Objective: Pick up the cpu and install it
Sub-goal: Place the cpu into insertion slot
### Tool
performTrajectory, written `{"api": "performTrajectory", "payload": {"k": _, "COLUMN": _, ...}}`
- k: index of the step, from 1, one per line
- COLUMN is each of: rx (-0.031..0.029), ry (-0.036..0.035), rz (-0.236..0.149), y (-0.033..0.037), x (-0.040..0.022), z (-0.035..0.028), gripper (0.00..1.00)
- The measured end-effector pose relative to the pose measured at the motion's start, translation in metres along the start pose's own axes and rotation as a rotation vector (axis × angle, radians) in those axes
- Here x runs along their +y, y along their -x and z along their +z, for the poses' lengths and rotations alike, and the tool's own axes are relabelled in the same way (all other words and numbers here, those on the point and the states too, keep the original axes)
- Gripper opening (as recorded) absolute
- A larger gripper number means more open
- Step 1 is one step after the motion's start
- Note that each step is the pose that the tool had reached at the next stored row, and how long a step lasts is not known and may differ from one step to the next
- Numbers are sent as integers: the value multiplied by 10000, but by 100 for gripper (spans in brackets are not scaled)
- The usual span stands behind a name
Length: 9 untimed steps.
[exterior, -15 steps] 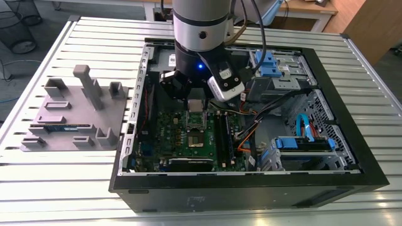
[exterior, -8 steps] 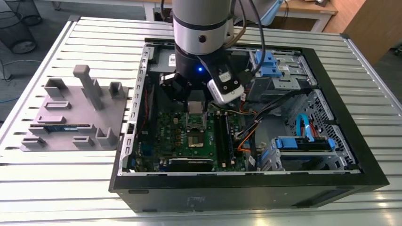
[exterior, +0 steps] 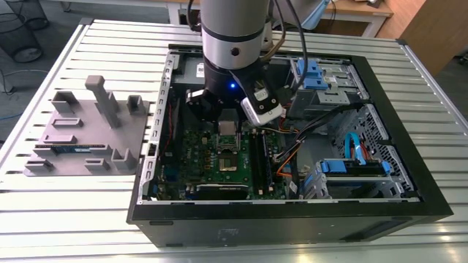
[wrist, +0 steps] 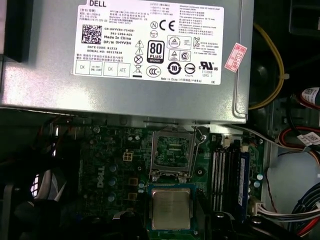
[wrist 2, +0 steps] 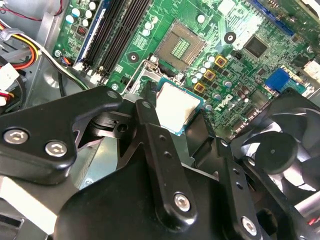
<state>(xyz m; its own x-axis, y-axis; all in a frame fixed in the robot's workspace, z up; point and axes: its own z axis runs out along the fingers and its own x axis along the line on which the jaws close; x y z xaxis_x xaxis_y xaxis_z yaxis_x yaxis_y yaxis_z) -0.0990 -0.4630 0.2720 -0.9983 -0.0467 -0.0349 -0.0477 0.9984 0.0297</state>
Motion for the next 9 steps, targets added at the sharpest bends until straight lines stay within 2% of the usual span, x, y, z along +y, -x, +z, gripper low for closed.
{"api": "performTrajectory", "payload": {"k": 9, "rx": -1, "ry": 1, "rz": 1, "y": -4, "x": -57, "z": 31, "gripper": 47}}
